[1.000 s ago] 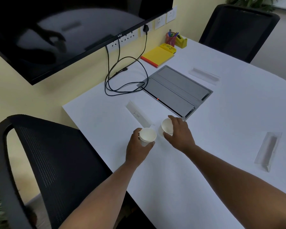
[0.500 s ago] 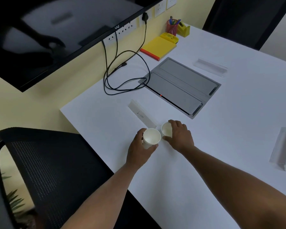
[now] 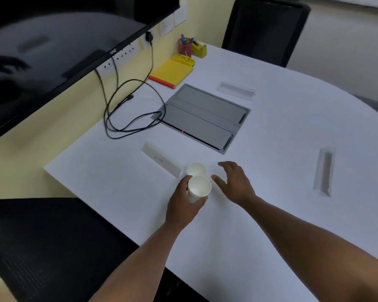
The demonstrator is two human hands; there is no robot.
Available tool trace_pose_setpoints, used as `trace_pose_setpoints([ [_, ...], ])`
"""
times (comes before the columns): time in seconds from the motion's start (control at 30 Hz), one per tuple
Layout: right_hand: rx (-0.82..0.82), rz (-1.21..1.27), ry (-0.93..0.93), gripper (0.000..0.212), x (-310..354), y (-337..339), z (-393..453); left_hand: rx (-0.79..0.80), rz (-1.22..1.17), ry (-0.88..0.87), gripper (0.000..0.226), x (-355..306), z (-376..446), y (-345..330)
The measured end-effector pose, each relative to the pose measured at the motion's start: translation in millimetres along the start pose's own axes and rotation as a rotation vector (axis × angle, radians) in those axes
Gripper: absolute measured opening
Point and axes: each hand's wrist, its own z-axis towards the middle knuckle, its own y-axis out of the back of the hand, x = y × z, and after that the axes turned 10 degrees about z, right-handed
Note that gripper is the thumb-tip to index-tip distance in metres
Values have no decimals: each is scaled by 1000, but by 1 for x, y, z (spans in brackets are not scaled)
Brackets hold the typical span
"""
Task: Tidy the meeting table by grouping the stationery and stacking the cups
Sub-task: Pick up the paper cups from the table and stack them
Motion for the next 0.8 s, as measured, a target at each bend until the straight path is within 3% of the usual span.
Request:
trace_pose_setpoints([
  [0.13,3,55,-24,58,-6,27,-22,65,-29,-74,83,-23,2,-17],
  [0.33,65,102,-53,78,-23,59,-57,209,-25,-183,74,-56,-2,-46],
  [0.5,114,91,-75,91,-51,81,-74,242,17,-226,77,-87,-6,-70],
  [0.8,130,51,-16,71,-109,138,-86,235,38,-219,74,-150,-21,-123],
])
